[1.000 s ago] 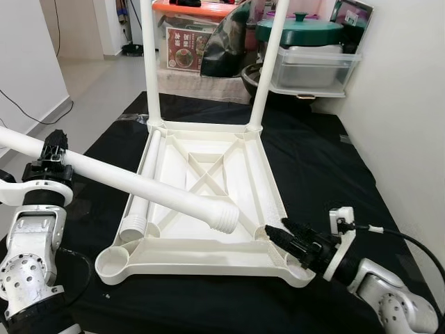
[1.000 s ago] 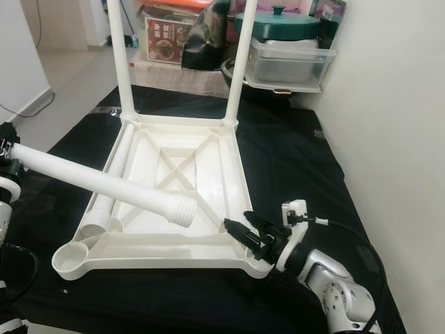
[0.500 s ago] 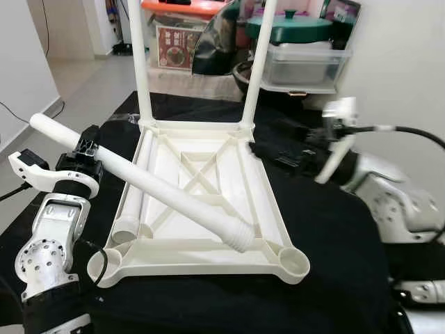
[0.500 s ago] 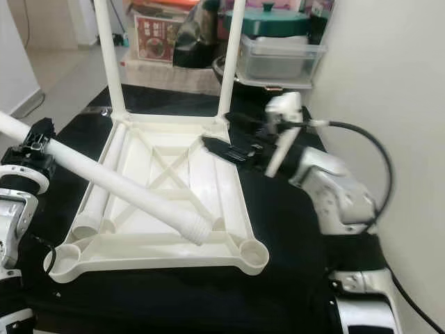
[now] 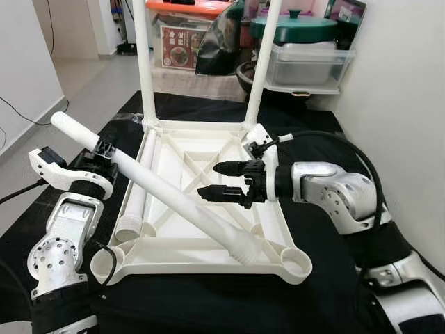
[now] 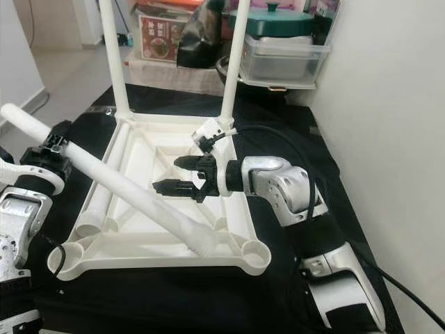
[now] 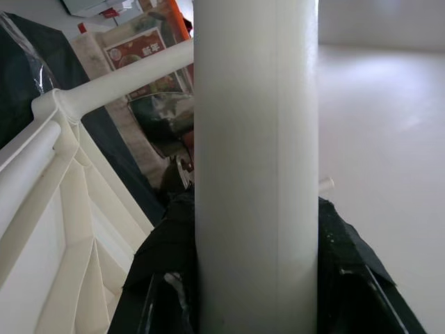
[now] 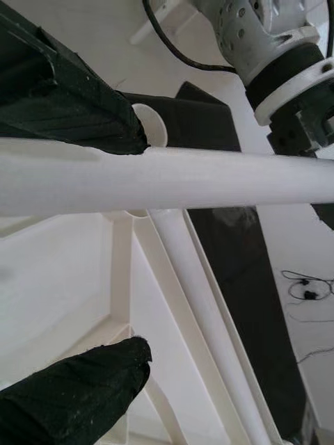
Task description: Building children table
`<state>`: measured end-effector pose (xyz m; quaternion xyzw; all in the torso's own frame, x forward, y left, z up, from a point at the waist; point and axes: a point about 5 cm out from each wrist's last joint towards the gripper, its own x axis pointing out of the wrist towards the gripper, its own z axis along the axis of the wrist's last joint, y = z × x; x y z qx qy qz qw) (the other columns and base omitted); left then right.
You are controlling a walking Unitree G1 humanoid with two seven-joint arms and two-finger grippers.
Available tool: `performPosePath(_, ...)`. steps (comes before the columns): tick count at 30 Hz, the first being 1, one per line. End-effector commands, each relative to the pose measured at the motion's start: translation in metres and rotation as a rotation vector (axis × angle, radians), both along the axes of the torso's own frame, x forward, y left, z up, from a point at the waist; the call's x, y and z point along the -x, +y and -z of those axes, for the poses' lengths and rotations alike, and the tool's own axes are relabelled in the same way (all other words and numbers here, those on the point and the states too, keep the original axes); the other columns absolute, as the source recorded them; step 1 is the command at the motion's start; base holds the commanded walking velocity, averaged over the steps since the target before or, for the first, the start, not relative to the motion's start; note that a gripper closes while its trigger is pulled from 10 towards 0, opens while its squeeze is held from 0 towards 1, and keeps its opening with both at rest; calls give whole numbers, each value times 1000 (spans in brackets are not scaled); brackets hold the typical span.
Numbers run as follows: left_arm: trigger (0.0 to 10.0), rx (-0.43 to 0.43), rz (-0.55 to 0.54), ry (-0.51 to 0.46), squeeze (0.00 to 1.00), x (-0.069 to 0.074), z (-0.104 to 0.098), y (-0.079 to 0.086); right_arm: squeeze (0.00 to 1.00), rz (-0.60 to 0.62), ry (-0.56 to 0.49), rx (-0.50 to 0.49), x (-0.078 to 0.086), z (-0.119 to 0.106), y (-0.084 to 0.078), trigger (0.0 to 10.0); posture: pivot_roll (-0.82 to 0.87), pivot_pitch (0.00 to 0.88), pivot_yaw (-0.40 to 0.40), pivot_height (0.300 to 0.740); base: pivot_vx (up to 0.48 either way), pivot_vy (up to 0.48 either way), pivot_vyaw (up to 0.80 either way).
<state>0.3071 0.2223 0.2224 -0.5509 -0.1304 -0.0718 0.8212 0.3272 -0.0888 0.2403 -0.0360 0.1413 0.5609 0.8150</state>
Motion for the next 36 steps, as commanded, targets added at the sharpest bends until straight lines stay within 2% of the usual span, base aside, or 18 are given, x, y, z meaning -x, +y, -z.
performPosePath(1,10000,0,24,-9,0,-2,-1,-7,0,-18,5,26,1,-1,5,10000,64,0,-66,740,0,0,0)
performPosePath(6,10000,-16,35,-6,0,-5,0,-11,0,-57,7,79,6,1,15,10000,55,0,-62,740,0,0,0)
performPosePath(9,10000,-48,41,1,0,-6,2,-17,0,-140,14,168,19,12,30,10000,50,0,-65,740,0,0,0)
performPosePath(14,10000,-63,36,9,0,-6,5,-18,0,-162,19,194,23,16,35,10000,50,0,-65,740,0,0,0)
performPosePath(19,10000,-95,40,34,0,-4,14,-23,0,-198,56,242,35,34,53,10000,37,0,-64,740,0,0,0)
performPosePath(24,10000,-110,49,28,0,-5,13,-28,0,-172,66,284,34,48,63,10000,37,0,-65,740,0,0,0)
performPosePath(25,10000,-127,59,20,0,-6,10,-33,0,-147,74,333,30,60,71,10000,36,0,-68,740,0,0,0)
performPosePath(30,10000,-135,64,14,0,-6,9,-37,0,-125,74,368,25,68,75,10000,44,0,-80,740,0,0,0)
performPosePath(31,10000,-139,64,12,0,-5,8,-38,0,-115,74,384,23,72,75,9255,49,0,-84,740,0,0,0)
performPosePath(32,10000,-141,60,10,0,-4,8,-38,0,-107,72,403,21,77,74,2353,50,0,-87,740,0,0,0)
performPosePath(36,10000,-142,56,8,0,-3,7,-38,0,-98,70,422,19,83,73,2353,50,0,-87,740,0,0,0)
